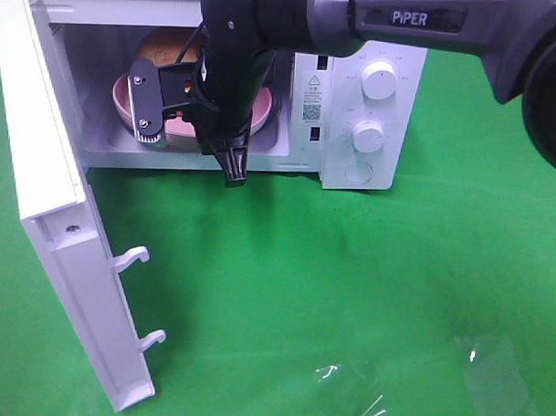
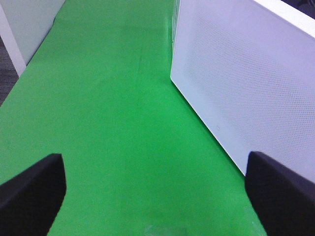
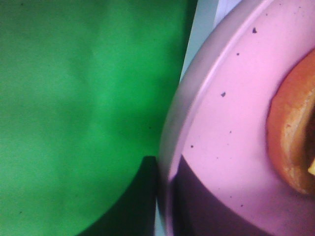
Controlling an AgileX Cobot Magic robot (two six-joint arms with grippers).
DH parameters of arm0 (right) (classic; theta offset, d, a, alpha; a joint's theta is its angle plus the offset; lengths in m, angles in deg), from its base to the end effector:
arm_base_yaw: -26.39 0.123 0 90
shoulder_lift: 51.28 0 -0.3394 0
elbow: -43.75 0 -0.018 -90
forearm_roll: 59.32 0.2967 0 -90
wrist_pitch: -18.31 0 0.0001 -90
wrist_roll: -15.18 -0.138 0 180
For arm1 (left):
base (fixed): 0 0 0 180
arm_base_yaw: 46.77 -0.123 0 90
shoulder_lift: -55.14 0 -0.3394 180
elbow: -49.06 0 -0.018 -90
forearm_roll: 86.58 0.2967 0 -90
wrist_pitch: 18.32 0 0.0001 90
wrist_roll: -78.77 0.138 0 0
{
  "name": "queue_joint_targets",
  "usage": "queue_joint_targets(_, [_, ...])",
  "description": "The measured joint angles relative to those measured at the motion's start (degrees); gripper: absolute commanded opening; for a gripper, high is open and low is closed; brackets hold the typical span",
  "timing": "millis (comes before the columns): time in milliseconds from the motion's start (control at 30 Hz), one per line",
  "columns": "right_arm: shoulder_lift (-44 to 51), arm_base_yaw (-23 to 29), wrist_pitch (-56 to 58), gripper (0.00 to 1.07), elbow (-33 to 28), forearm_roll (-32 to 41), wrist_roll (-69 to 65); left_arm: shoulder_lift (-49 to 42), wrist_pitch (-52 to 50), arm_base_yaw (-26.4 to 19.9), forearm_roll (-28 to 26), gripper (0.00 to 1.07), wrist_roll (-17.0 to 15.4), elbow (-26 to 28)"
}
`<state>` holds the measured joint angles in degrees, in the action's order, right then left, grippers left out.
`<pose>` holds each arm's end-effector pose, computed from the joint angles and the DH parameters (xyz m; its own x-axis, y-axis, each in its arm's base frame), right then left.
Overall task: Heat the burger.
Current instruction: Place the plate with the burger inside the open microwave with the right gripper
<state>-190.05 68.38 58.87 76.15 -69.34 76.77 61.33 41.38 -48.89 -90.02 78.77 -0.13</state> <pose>0.4717 0.4036 0.1660 0.3584 -0.9274 -0.1075 -0.7987 -0.2450 -0.5496 0.0216 -0.0064 0.2846 -0.4230 -0.0460 -0.9050 -0.0029 0.9988 -0.0494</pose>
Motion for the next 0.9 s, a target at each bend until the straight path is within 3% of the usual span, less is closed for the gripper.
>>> queue_joint_targets(200, [-2.1, -0.6, 0.1, 0.0, 2.8, -0.5, 0.0, 0.0, 0.0, 0.0, 0.0, 0.91, 0.0, 0.0])
queue_joint_targets(667, [-3.8, -1.4, -1.0, 0.01, 3.1, -1.2, 0.0, 0.0, 0.0, 0.0, 0.0, 0.91, 0.0, 0.0])
queue_joint_targets(900, [-4.1, -1.6, -2.3, 0.13, 3.2, -1.7, 0.0, 0.0, 0.0, 0.0, 0.0, 0.91, 0.0, 0.0])
